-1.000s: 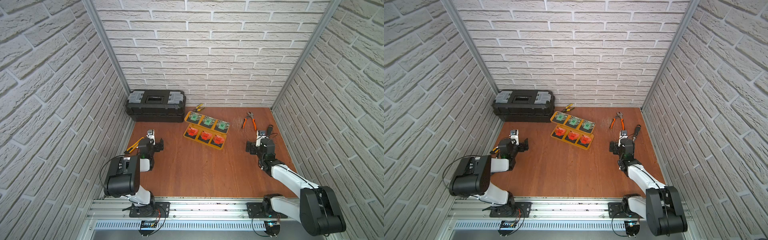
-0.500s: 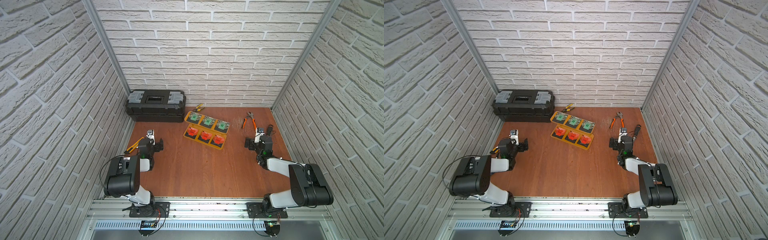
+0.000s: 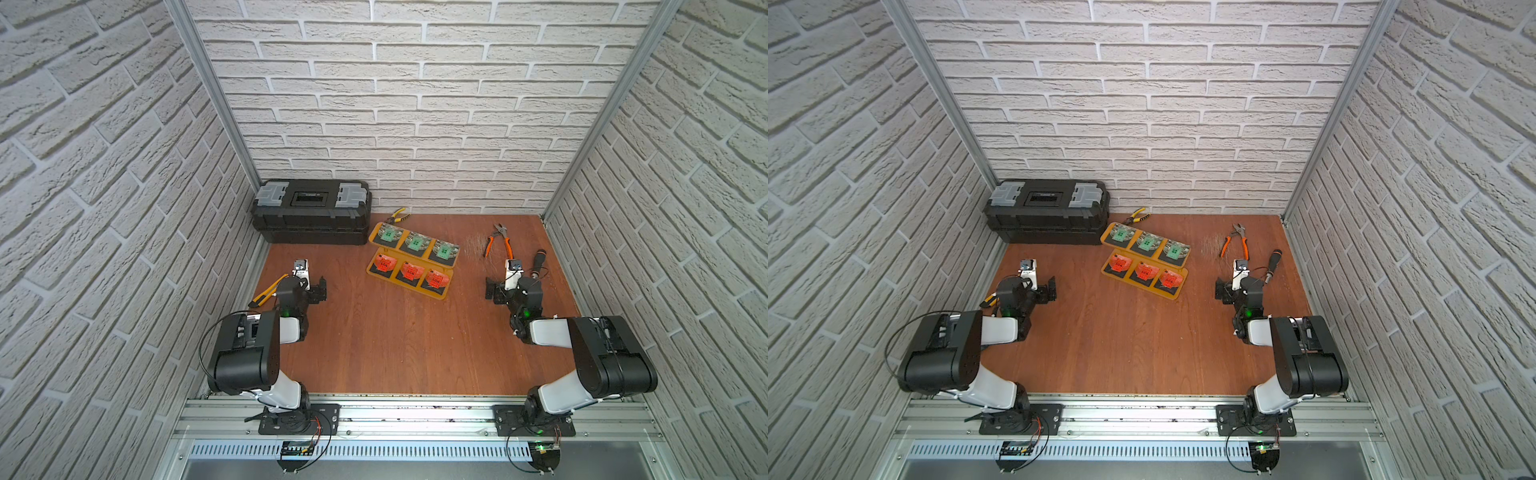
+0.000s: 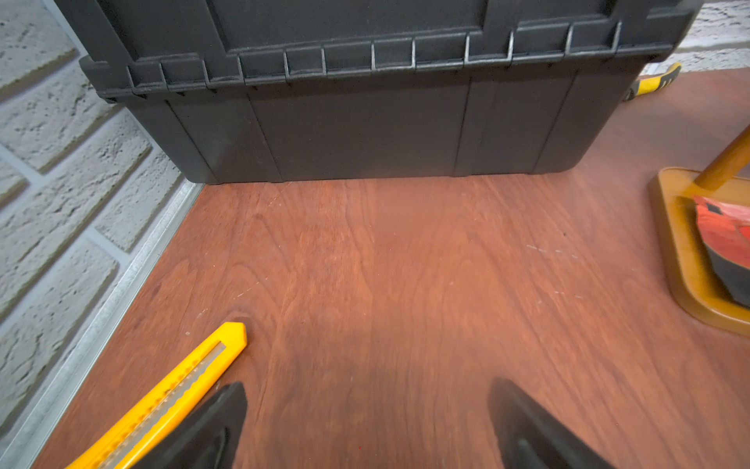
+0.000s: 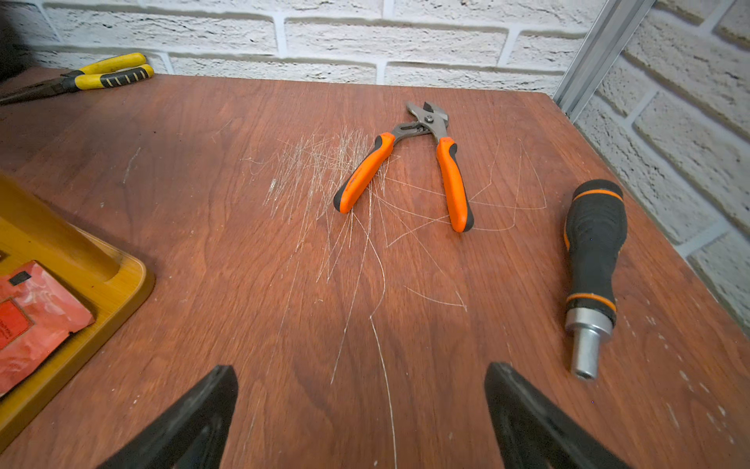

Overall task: Place the tea bags on the shelf by color
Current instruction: Reset both arms

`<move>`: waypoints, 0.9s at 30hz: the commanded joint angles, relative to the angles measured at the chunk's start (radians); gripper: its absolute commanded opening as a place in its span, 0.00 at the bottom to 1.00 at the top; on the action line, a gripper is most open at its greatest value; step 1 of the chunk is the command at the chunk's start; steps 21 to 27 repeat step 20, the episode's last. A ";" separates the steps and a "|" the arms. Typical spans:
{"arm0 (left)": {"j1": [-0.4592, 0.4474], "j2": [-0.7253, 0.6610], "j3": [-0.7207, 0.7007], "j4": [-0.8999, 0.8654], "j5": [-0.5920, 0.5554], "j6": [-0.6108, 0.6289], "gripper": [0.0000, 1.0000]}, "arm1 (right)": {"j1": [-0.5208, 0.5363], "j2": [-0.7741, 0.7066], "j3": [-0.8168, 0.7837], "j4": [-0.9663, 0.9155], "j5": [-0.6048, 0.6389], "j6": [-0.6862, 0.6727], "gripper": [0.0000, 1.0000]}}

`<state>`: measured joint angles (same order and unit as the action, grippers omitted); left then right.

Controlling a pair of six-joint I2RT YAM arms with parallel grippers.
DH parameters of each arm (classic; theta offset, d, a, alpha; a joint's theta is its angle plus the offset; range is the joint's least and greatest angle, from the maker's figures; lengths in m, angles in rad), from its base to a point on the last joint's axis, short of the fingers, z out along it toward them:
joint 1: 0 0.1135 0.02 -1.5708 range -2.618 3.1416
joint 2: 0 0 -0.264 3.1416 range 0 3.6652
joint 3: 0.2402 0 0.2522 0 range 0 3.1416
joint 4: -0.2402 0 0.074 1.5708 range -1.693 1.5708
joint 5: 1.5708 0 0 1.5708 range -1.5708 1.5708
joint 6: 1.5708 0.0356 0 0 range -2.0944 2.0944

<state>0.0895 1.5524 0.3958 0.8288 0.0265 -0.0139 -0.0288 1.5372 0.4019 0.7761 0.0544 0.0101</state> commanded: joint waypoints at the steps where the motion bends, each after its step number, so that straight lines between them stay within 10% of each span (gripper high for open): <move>1: -0.003 -0.003 0.006 0.023 -0.005 0.011 0.99 | 0.006 -0.024 0.000 0.045 -0.005 -0.010 0.99; 27: -0.007 -0.003 0.009 0.018 -0.007 0.012 0.99 | 0.007 -0.021 0.001 0.049 -0.004 -0.011 0.99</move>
